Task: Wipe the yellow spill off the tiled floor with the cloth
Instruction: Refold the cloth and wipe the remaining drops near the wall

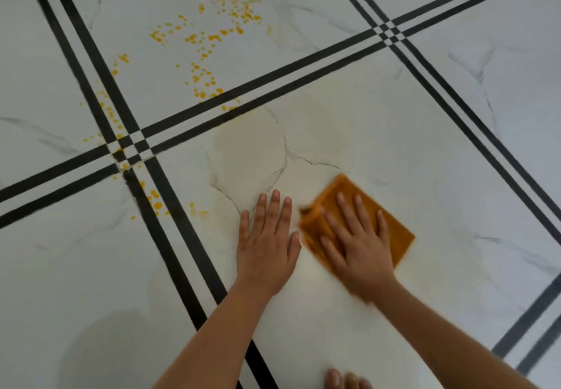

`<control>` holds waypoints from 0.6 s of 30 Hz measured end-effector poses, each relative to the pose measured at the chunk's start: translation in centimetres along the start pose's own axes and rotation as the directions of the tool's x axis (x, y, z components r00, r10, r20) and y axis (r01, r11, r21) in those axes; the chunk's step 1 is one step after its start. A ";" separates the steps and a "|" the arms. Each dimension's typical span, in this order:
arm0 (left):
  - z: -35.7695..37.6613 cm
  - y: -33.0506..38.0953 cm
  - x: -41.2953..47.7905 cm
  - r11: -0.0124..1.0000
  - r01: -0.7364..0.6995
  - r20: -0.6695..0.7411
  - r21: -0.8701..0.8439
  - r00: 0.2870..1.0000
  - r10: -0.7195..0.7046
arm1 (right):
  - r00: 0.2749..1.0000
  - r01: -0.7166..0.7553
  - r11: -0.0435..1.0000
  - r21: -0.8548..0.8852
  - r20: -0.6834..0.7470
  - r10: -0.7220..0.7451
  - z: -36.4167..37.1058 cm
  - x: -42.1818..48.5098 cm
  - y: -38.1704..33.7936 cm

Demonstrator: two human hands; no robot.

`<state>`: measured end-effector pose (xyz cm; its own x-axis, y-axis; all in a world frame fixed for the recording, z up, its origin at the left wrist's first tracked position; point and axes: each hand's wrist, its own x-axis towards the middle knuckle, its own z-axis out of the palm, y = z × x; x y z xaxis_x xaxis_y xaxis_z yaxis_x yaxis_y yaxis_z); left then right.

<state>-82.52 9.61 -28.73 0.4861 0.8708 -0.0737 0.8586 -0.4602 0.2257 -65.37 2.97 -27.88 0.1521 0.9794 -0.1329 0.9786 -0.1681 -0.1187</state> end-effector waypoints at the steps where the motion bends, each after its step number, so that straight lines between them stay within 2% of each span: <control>1: 0.0 0.2 0.1 1.000 -0.008 -0.003 -0.010 1.000 0.008 | 0.998 0.051 0.999 -0.019 0.029 -0.050 0.0 -2.7 0.6; 3: -0.3 0.2 0.4 1.000 -0.019 -0.009 -0.009 1.000 0.019 | 0.998 0.057 0.998 -0.014 0.040 -0.056 0.0 -3.7 2.4; 7: 0.0 -0.3 1.1 1.000 0.010 -0.035 0.022 0.999 -0.010 | 0.972 -0.235 0.970 0.058 0.017 0.234 -1.4 6.1 1.7; 9: 0.3 -0.2 1.2 0.999 0.029 -0.025 0.022 0.999 -0.028 | 0.959 -0.282 0.956 0.080 0.067 0.277 -1.6 9.5 0.8; 13: 0.1 -0.3 1.3 0.999 0.035 -0.005 0.008 0.999 -0.035 | 0.999 -0.048 0.998 0.037 0.017 0.047 -0.7 5.3 -0.7; 16: -0.2 0.1 1.6 0.997 0.078 -0.033 -0.022 0.996 -0.079 | 0.999 -0.032 0.997 0.063 0.033 0.030 -0.7 4.7 0.1; 18: -1.0 1.1 2.0 0.985 0.130 -0.075 -0.116 0.987 -0.139 | 0.996 -0.053 0.992 0.117 0.077 0.044 -1.4 5.7 0.4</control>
<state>-80.75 11.02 -27.67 0.3484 0.9368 -0.0312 0.8896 -0.3201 0.3258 -63.92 8.64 -27.33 0.1839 0.9596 -0.2128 0.9462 -0.2315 -0.2260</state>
